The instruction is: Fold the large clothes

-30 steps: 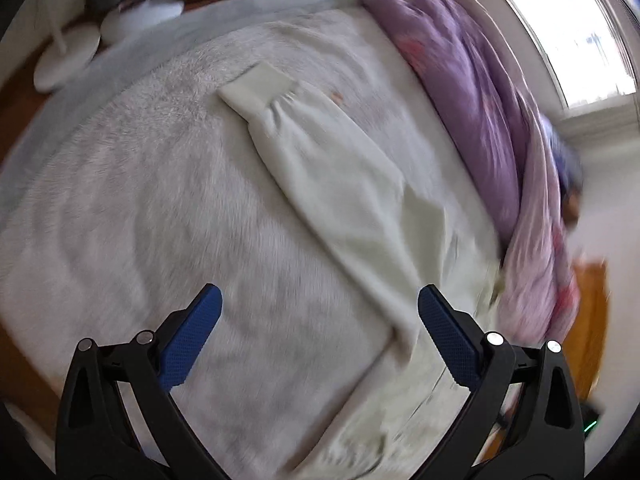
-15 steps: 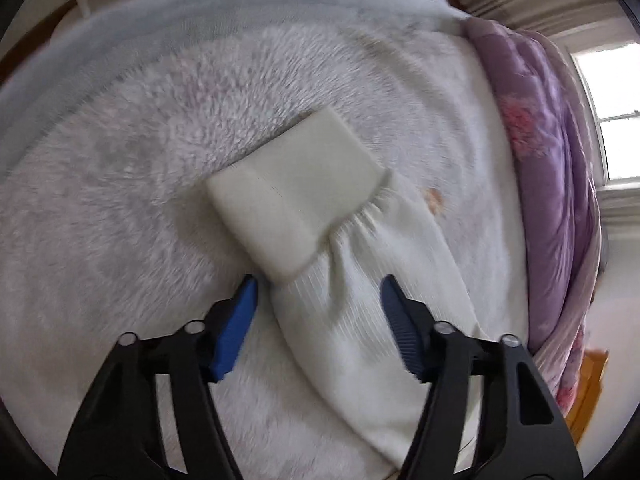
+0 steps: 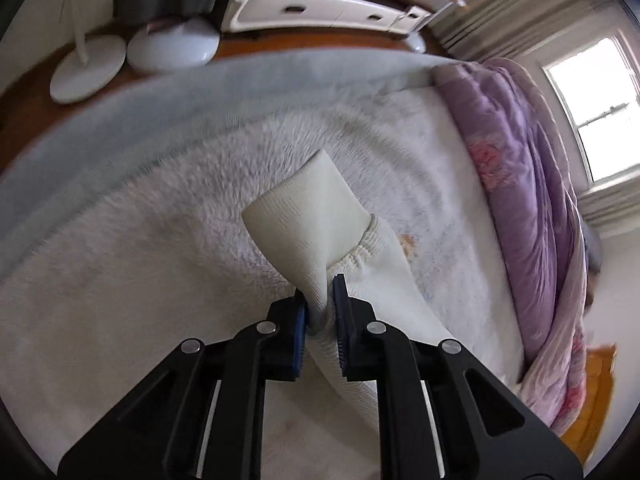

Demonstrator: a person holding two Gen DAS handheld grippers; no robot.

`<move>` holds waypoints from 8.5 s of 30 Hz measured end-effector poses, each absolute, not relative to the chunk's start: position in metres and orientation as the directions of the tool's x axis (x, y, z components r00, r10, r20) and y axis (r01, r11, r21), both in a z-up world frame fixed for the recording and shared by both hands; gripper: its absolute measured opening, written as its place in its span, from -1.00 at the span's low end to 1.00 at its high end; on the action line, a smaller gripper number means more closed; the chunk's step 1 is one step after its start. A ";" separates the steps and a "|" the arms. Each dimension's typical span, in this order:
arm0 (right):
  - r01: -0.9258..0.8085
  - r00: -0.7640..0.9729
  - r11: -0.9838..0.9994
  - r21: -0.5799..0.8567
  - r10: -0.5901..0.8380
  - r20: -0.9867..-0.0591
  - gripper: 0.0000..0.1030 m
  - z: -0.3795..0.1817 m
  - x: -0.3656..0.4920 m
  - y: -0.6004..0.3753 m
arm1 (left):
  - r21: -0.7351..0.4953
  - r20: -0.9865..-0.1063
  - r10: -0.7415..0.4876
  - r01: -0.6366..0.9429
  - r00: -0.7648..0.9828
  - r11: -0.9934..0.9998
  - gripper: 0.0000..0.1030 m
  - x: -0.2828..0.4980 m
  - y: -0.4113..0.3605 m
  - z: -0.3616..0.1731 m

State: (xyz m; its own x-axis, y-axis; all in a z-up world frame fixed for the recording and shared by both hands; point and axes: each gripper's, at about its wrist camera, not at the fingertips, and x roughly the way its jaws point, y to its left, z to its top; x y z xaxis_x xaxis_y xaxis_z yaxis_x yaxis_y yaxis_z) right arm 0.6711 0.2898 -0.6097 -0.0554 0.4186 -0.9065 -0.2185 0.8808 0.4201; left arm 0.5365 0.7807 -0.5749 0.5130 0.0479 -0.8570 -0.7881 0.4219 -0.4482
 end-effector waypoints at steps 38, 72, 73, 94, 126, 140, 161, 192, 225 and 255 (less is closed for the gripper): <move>0.175 0.336 0.946 0.272 0.202 -0.920 -0.88 -0.503 0.760 -0.346 | -0.239 -0.846 -0.175 -0.064 0.503 0.969 -0.81 0.800 0.030 -0.538; 0.606 0.057 0.792 0.081 0.059 -0.997 -0.11 -0.654 0.868 -0.525 | -0.109 -0.978 -0.084 -0.123 0.193 0.986 0.63 0.782 0.011 -0.680; 0.612 0.062 0.788 0.058 0.026 -0.998 -0.47 -0.651 0.863 -0.526 | -0.134 -0.972 -0.108 -0.116 0.208 0.984 0.63 0.780 0.014 -0.676; -0.034 0.693 0.982 0.183 0.155 -0.704 -0.81 -0.391 0.746 -0.153 | -0.204 -0.930 -0.082 -0.315 0.359 0.927 0.65 0.683 0.253 -0.553; -0.261 0.219 0.824 0.503 0.558 -0.801 0.12 -0.511 0.693 0.149 | -0.300 -0.912 -0.111 -0.461 0.394 0.835 0.65 0.630 0.392 -0.545; 0.007 0.191 0.979 0.203 0.197 -0.961 -0.81 -0.606 0.786 -0.093 | -0.081 -0.978 -0.015 -0.308 0.209 0.948 0.65 0.712 0.328 -0.641; 0.130 0.240 0.958 0.256 0.220 -0.945 0.11 -0.606 0.891 -0.120 | -0.404 -0.903 -0.245 -0.501 0.354 0.766 0.66 0.786 0.436 -0.640; 0.044 0.412 0.904 0.425 0.371 -0.832 -0.87 -0.540 0.850 -0.119 | -0.204 -0.900 -0.117 -0.170 0.421 0.964 -0.73 0.810 0.347 -0.555; 0.543 0.161 0.693 0.474 0.468 -0.869 -0.14 -0.592 0.512 -0.209 | -0.494 -0.869 -0.306 -0.670 0.388 0.553 0.27 0.396 0.334 -0.593; 0.498 -0.021 0.726 0.474 0.556 -0.831 -0.39 -0.648 0.605 -0.169 | -0.498 -0.862 -0.189 -0.718 0.471 0.487 0.52 0.421 0.276 -0.598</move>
